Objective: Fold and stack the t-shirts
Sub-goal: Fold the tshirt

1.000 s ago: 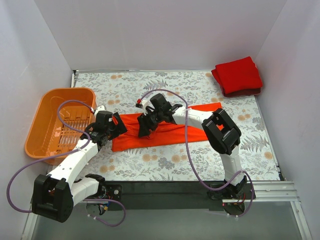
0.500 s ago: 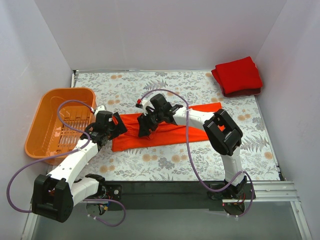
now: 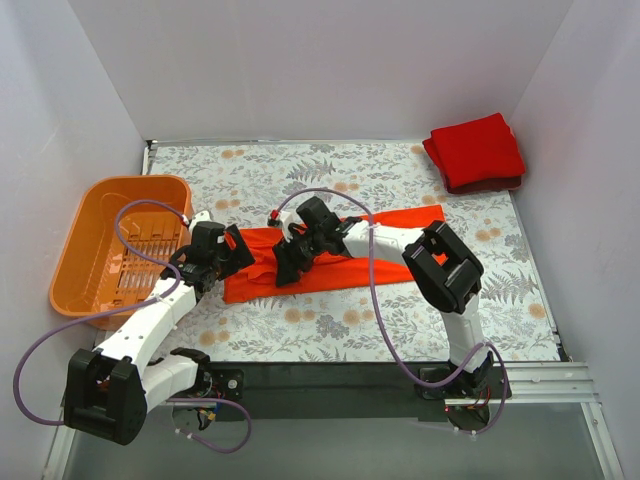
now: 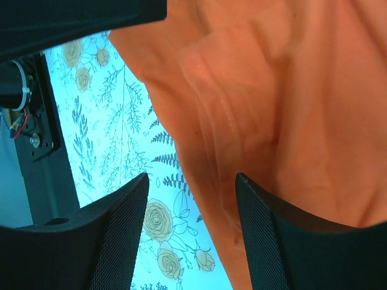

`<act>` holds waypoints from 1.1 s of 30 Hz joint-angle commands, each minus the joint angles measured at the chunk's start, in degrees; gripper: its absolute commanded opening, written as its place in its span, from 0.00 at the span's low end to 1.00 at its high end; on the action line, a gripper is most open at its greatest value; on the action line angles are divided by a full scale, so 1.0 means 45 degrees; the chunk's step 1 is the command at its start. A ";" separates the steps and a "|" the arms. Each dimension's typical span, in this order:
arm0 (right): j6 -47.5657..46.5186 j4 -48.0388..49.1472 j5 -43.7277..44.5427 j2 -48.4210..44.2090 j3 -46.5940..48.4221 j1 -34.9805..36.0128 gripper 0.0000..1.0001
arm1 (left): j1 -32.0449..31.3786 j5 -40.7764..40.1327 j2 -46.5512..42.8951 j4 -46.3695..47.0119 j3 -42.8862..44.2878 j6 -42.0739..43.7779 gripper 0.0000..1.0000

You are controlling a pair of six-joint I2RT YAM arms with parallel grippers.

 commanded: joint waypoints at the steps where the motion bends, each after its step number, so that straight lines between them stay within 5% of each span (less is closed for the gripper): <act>1: -0.0098 0.0344 -0.0269 -0.0494 -0.0285 0.0099 0.65 | 0.0052 0.0083 -0.0243 0.0194 0.0035 0.0096 0.84; 9: 0.0077 0.0382 0.0729 -0.1510 -0.0715 -0.0564 0.64 | 0.0033 0.1507 0.0282 0.0213 0.0677 -0.0196 0.67; 20: 0.1131 0.1394 -0.1184 -0.0535 -0.1241 -0.1384 0.43 | -0.0338 0.3832 0.4149 0.0467 0.2496 -0.0841 0.31; 33: 0.2089 0.2453 -0.1186 0.0405 -0.2375 -0.3767 0.38 | -0.0338 0.0201 0.6184 -0.1484 0.2496 -0.1701 0.28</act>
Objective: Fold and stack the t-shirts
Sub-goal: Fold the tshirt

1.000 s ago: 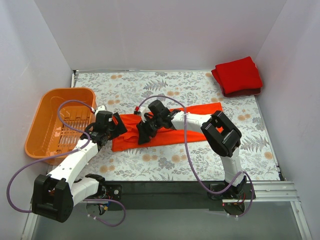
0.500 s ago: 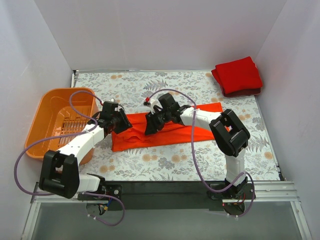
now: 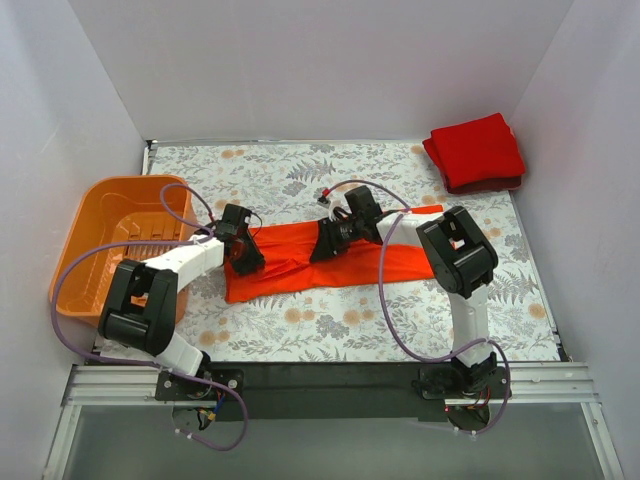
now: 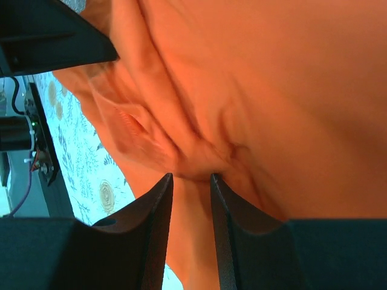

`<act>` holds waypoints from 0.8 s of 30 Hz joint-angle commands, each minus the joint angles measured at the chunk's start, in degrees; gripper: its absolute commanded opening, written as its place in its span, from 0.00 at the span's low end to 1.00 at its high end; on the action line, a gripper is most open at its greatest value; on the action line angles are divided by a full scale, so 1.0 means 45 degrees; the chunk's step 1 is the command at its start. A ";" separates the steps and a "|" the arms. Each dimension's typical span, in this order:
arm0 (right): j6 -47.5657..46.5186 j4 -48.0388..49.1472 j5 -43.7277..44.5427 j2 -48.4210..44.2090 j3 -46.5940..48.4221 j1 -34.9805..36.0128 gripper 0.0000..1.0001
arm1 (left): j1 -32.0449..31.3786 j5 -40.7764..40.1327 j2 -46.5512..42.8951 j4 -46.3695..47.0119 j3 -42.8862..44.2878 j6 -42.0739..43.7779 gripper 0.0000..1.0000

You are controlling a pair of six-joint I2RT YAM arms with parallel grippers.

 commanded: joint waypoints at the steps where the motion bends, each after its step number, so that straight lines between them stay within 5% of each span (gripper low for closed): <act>1: -0.0058 0.0199 0.0432 -0.0067 -0.0432 -0.0353 0.38 | 0.0055 -0.1678 -0.0121 -0.1165 -0.0107 -0.0050 0.31; 9: 0.0331 0.0276 -0.0271 -0.1843 -0.0277 0.0036 0.39 | 0.0036 -0.1135 -0.1372 -0.1146 0.0362 0.0517 0.45; 24: 0.2851 0.1585 -0.0291 0.0183 0.1423 0.1775 0.27 | -0.0120 -0.0898 -0.1022 -0.0911 -0.0087 -0.0048 0.40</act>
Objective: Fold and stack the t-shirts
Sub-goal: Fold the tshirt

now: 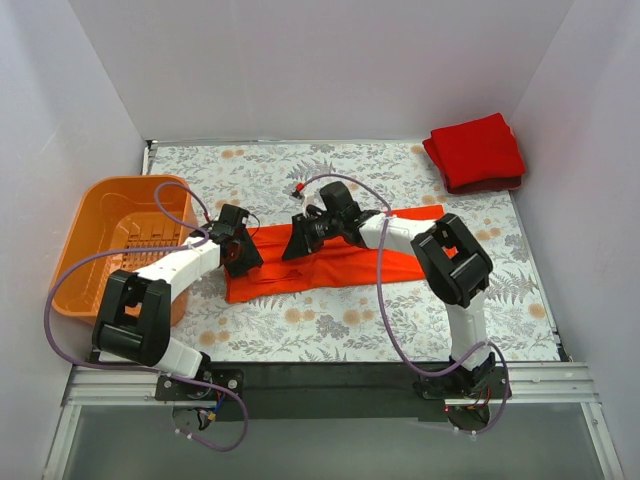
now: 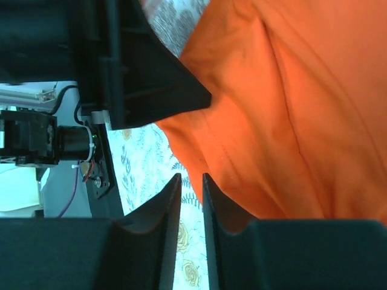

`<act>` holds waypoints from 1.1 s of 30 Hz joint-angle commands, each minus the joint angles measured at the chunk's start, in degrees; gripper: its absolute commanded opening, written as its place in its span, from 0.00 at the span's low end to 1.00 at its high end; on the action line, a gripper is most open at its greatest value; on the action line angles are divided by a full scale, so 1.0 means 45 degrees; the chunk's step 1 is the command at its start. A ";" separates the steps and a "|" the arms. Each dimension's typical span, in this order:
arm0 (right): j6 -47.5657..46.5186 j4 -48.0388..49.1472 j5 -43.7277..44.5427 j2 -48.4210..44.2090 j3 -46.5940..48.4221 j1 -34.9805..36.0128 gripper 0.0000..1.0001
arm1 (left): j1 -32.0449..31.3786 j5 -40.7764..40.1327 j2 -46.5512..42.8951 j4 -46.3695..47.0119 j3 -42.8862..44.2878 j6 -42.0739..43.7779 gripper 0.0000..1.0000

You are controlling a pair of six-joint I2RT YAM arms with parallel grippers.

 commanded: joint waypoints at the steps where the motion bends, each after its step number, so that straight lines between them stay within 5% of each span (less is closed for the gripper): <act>1: 0.0827 0.0517 -0.0204 0.0890 0.0185 0.0119 0.24 | -0.0058 -0.0441 -0.0103 -0.0003 -0.0117 -0.0412 0.40; 12: 0.0124 0.0478 0.0050 0.0465 -0.1982 -0.0543 0.19 | 0.0001 -0.1947 0.0698 -0.1193 0.0136 -0.1059 0.39; 19: -0.1241 -0.0905 0.0985 -0.2426 -0.2978 -0.1364 0.33 | -0.0077 -0.1673 -0.0706 -0.2345 0.1366 -0.0902 0.53; 24: -0.3116 -0.3598 0.3932 -0.4456 -0.3838 -0.2847 0.40 | -0.0136 -0.0953 -0.1761 -0.3187 0.0939 -0.0960 0.53; 33: -0.3841 -0.4443 0.7840 -0.6335 -0.6025 -0.5503 0.47 | -0.0136 -0.1204 -0.1276 -0.2914 -0.0528 -0.1430 0.46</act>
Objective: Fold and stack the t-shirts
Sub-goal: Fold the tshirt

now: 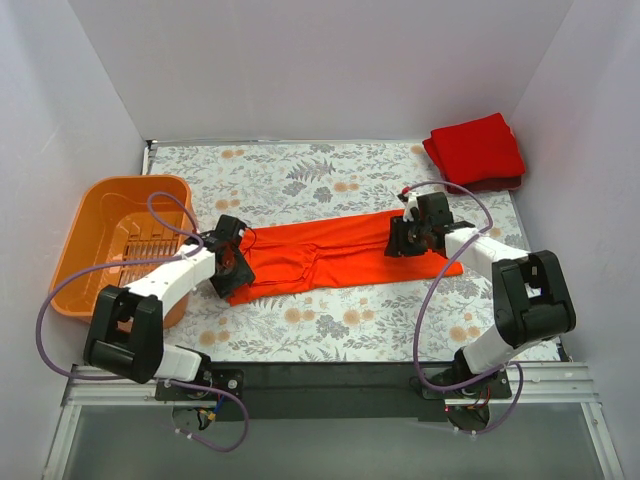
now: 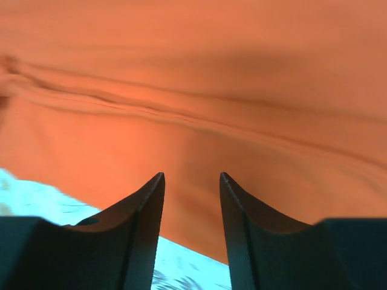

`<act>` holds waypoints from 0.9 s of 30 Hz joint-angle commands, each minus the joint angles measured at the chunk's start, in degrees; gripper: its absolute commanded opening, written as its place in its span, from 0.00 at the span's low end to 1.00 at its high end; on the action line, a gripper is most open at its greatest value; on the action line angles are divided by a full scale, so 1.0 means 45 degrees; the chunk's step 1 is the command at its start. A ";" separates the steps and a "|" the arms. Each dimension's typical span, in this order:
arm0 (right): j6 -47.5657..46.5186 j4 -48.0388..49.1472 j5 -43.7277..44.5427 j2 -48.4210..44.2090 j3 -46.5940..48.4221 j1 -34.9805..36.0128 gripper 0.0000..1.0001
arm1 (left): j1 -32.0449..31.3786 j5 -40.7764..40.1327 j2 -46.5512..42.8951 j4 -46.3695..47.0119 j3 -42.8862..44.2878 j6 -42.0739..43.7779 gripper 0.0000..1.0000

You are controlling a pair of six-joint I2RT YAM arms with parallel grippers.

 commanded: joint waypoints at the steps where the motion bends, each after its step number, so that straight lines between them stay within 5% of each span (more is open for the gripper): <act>1: -0.0660 -0.0791 0.2082 -0.0478 -0.0480 -0.0473 0.50 | -0.0048 -0.0335 0.0162 0.0005 -0.0008 -0.0187 0.46; 15: 0.0004 -0.3700 0.1207 -0.0827 -0.2335 -0.1588 0.59 | 0.0791 -0.2230 0.4242 -0.0013 0.2567 0.0985 0.46; 22: 0.0841 -0.4932 -0.0649 -0.3385 -0.4385 -0.1433 0.59 | 0.0889 -0.2583 0.7602 -0.0170 0.6569 0.2137 0.48; 27: 0.1566 -0.5284 -0.1842 -0.4791 -0.3551 -0.0515 0.59 | 0.0889 -0.2582 0.9263 -0.0208 1.0202 0.2645 0.54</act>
